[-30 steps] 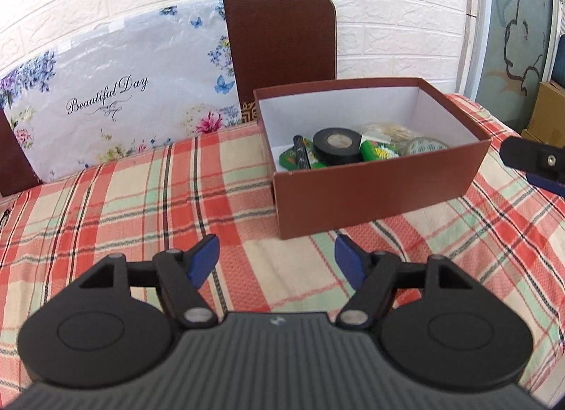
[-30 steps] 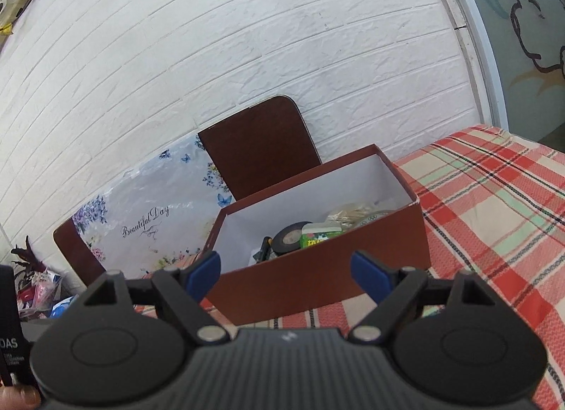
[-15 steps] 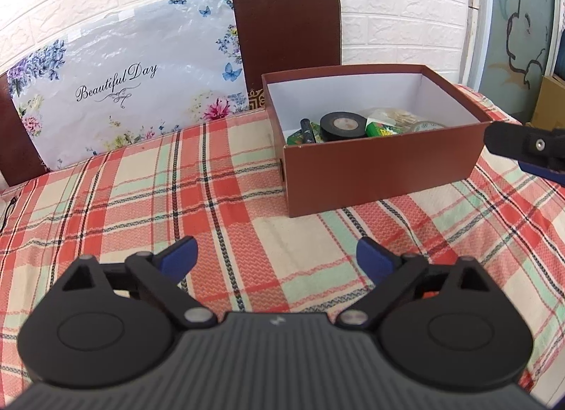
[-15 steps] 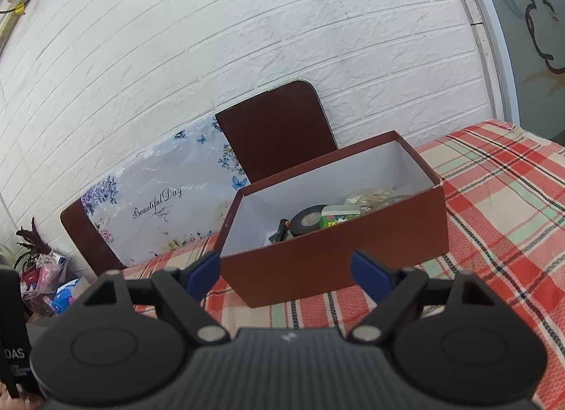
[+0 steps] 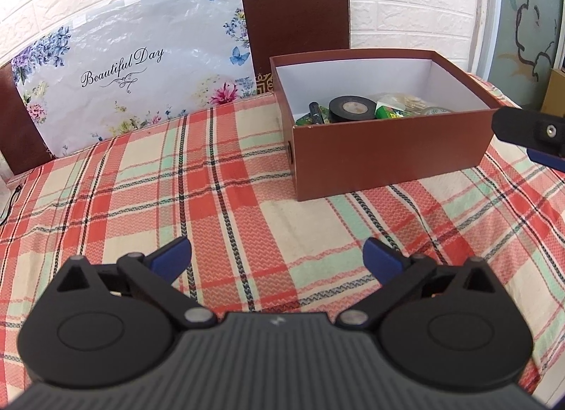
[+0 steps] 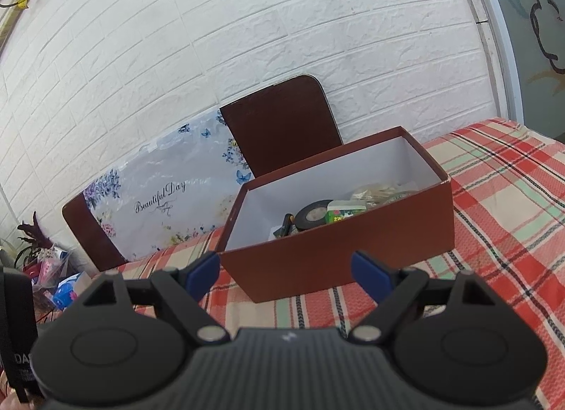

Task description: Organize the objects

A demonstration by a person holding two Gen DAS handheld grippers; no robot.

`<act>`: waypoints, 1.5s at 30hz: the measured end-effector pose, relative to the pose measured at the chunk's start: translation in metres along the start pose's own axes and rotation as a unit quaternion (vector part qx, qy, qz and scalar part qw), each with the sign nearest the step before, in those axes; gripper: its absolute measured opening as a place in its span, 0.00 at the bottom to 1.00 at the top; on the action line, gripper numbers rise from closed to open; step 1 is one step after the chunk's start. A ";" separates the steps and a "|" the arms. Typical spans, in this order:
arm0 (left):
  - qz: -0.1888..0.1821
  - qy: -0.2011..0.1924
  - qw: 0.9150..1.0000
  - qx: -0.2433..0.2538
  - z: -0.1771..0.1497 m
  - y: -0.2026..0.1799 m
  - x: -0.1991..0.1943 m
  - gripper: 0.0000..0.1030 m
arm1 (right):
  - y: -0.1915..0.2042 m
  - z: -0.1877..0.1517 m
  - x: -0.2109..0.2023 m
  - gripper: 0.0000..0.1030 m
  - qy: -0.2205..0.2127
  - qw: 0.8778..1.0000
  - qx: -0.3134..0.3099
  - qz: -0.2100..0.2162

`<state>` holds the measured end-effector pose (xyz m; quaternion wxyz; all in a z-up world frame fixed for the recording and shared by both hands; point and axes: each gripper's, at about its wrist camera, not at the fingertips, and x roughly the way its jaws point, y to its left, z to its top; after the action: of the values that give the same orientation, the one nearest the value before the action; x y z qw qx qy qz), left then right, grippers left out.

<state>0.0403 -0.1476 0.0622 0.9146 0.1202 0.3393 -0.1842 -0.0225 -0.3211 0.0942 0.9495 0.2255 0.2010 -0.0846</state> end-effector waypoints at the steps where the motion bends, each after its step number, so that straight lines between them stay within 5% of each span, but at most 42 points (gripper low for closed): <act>1: 0.000 0.000 1.000 0.001 0.000 0.000 0.000 1.00 | 0.000 0.000 0.000 0.83 0.001 1.000 0.001 0.000; 20: 0.036 -0.015 0.999 0.003 0.004 0.000 -0.010 1.00 | -0.005 -0.002 0.002 0.87 0.011 1.000 0.003 -0.006; 45: 0.017 0.049 0.999 -0.008 -0.004 -0.002 0.004 1.00 | -0.006 -0.012 0.009 0.87 0.029 0.999 0.006 -0.020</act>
<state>0.0399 -0.1495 0.0562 0.9008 0.1276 0.3833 -0.1594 -0.0200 -0.3217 0.0786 0.9401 0.2298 0.2320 -0.0980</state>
